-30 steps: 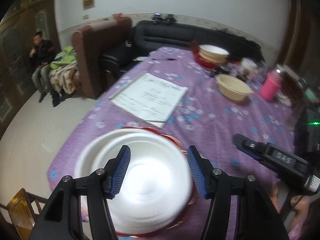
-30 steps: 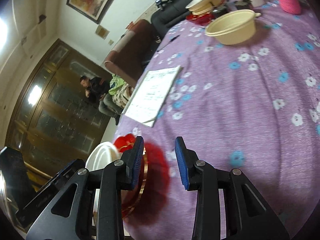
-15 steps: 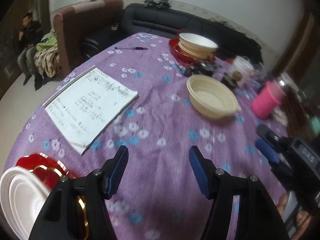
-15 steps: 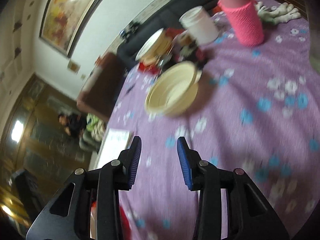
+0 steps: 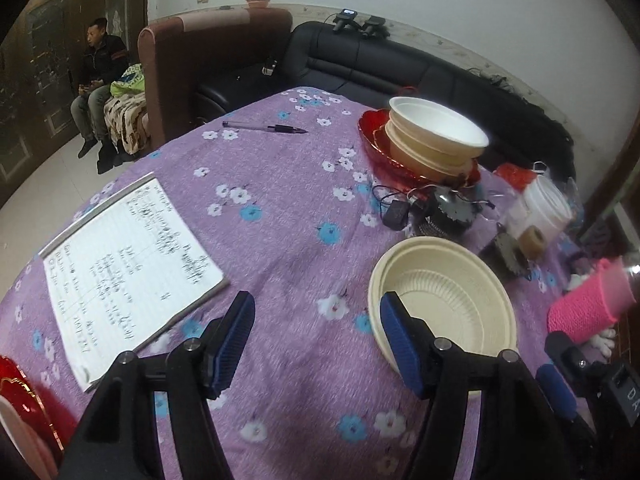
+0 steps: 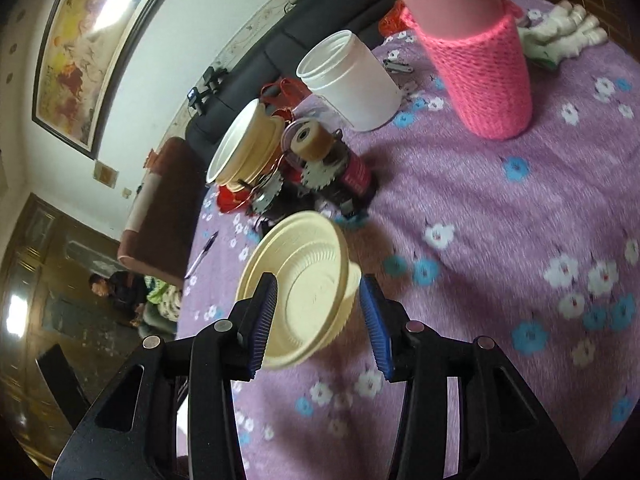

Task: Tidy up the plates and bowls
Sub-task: 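Move both grippers toward the beige plastic bowl, then grasp the rim of the beige plastic bowl with the right gripper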

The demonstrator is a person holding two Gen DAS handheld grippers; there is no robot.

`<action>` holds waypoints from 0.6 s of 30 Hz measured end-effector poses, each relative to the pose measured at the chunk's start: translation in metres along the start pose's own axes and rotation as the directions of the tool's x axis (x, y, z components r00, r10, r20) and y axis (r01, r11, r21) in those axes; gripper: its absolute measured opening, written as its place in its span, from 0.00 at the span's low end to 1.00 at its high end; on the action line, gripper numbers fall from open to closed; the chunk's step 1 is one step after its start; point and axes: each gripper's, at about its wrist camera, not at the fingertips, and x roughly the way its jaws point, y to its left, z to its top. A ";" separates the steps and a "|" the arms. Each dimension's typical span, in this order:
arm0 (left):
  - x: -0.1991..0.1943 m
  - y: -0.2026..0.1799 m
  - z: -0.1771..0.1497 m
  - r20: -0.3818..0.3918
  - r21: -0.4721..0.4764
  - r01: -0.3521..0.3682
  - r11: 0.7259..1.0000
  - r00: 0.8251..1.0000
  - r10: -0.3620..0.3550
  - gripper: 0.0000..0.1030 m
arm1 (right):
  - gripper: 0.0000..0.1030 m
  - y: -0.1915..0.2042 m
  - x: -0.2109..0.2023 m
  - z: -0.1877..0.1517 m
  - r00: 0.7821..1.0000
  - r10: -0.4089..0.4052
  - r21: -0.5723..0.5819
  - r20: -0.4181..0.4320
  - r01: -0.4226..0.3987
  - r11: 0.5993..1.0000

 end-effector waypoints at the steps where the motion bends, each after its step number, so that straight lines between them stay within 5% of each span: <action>1: 0.002 -0.002 0.000 0.003 0.000 0.002 1.000 1.000 -0.002 0.63 | 0.42 0.000 0.004 0.000 1.000 -0.006 -0.003 -0.001 0.006 1.000; 18: 0.003 -0.010 -0.001 0.054 0.053 -0.003 0.999 0.999 0.000 0.63 | 0.42 -0.009 0.043 -0.010 0.998 -0.052 -0.019 -0.044 0.052 0.998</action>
